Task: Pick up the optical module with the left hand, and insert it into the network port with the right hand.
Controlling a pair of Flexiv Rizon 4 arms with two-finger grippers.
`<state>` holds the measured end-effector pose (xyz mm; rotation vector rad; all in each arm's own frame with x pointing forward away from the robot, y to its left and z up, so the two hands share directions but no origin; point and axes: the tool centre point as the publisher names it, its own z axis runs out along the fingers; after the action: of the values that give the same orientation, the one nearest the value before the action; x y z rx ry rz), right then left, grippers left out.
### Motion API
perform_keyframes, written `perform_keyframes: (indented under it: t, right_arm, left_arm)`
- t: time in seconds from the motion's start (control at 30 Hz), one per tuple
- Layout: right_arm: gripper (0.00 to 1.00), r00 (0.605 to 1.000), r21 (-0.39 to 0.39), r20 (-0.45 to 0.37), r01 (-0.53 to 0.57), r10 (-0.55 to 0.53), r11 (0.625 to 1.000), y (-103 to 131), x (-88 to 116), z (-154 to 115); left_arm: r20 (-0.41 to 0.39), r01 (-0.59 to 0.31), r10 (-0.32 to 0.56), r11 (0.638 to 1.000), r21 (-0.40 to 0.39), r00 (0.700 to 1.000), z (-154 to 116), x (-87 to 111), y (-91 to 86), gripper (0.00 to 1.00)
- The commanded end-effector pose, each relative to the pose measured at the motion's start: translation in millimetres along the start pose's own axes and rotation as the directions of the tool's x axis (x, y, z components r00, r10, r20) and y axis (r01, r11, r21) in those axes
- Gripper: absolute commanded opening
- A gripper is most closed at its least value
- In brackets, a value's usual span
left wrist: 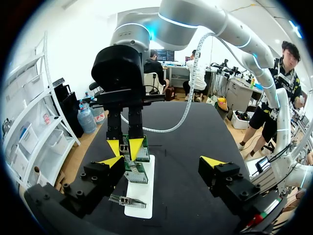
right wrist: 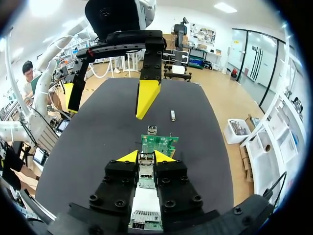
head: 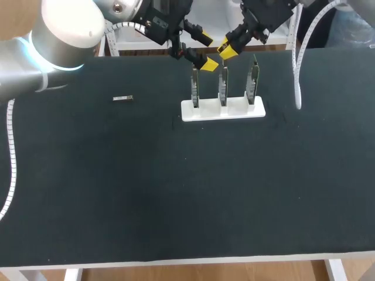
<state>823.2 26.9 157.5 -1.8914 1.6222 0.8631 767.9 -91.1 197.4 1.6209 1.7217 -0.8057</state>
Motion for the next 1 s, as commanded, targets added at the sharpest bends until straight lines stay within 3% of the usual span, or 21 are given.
perform_keyframes:
  t: [0.03,0.2,0.5,1.0]
  right_arm:
    - [0.00,1.000,-0.075,0.000,-0.003,0.003,0.997,-8.8,3.8,2.5]
    - [0.00,1.000,-0.077,0.006,-0.010,0.010,0.997,-7.7,7.3,4.2]
    - [0.00,0.998,-0.048,0.052,0.045,-0.043,0.998,-5.2,-11.4,-11.8]
    - [0.00,0.999,-0.082,-0.003,0.036,-0.036,0.996,-6.0,-6.8,-4.4]
  left_arm:
    - [-0.003,0.003,-0.003,1.000,-0.004,1.000,0.1,-0.5,-1.3,1.00]
    - [-0.003,0.003,-0.003,1.000,-0.004,1.000,0.1,-0.5,-1.3,1.00]
    - [-0.003,0.003,-0.003,1.000,-0.004,1.000,0.1,-0.5,-1.3,1.00]
    - [-0.003,0.003,-0.003,1.000,-0.004,1.000,0.1,-0.5,-1.3,1.00]
